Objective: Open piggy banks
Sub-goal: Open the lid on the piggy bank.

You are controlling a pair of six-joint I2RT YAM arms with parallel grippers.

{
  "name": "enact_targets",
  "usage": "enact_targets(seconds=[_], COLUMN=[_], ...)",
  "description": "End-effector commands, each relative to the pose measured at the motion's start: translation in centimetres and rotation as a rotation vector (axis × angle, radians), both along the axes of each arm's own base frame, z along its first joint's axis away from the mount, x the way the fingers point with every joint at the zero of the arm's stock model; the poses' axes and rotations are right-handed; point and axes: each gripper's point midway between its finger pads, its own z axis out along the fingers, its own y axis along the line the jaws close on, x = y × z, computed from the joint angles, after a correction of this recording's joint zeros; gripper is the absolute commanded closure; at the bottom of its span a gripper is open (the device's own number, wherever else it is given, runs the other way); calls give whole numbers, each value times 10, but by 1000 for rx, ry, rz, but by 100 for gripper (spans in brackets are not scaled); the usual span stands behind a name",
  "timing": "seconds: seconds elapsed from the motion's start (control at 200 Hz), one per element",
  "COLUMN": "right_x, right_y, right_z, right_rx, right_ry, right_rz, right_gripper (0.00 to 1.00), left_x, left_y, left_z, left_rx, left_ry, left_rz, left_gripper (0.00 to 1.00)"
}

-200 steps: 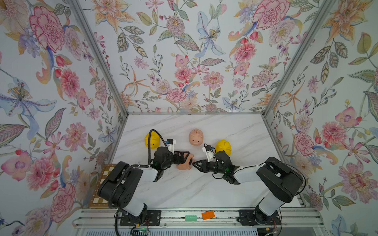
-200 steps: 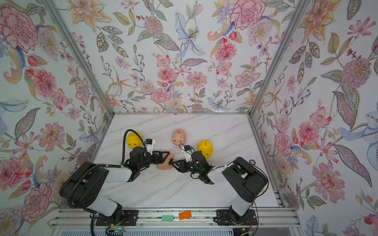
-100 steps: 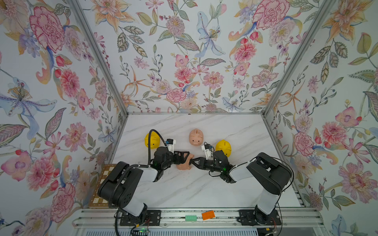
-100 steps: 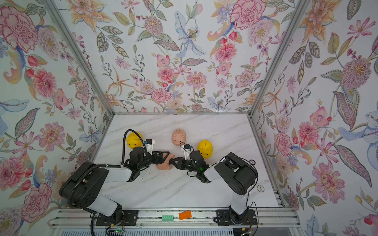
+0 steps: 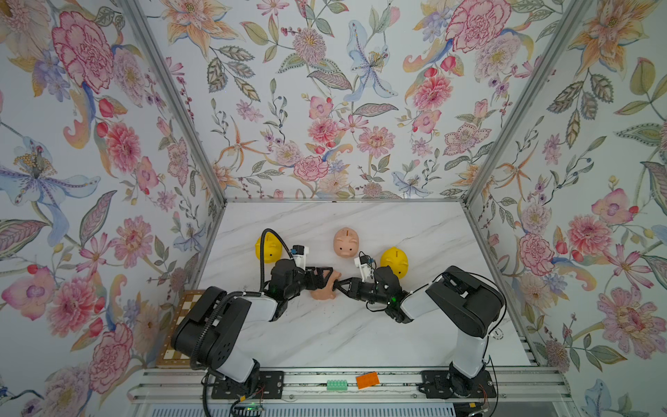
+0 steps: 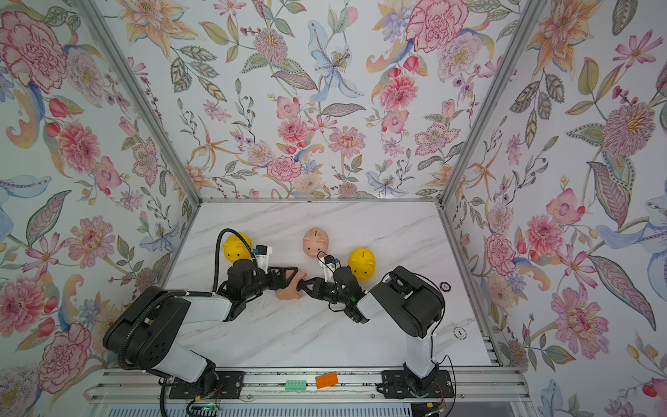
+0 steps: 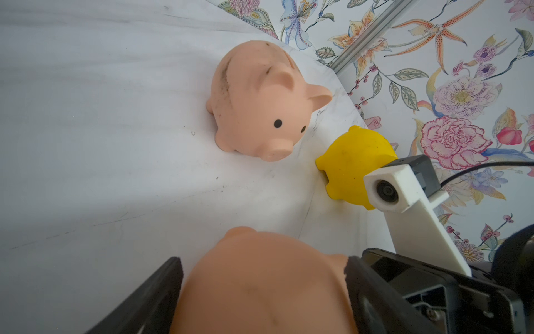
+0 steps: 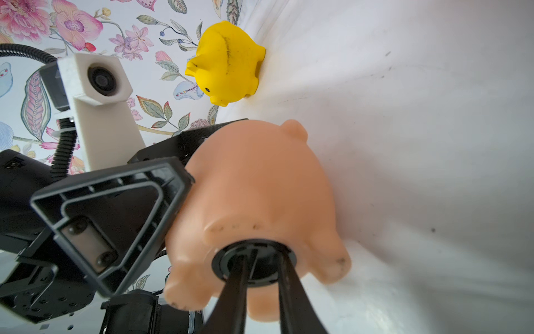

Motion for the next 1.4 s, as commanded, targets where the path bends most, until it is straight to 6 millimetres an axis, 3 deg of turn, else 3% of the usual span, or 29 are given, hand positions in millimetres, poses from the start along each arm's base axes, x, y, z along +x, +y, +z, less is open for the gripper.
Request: enact_targets(seconds=[0.0,0.415,0.445,0.671,0.981,1.396], right_x=[3,10,10,14,12,8], right_y=[12,21,22,29,37,42], right_z=[14,25,27,34,47,41], right_rx=[49,77,75,94,123,103], right_ry=[-30,28,25,47,16,5], right_rz=[3,-68,-68,-63,-40,-32], right_gripper=[79,80,80,81,88,97], left_x=[-24,-30,-28,-33,-38,-38], left_y=[15,15,15,13,9,6], left_z=[-48,-50,-39,-36,-37,-35], left_rx=[92,75,62,57,37,10], left_ry=[164,171,141,131,139,155], left_rz=[7,2,2,-15,-45,-48], left_gripper=[10,10,10,10,10,10])
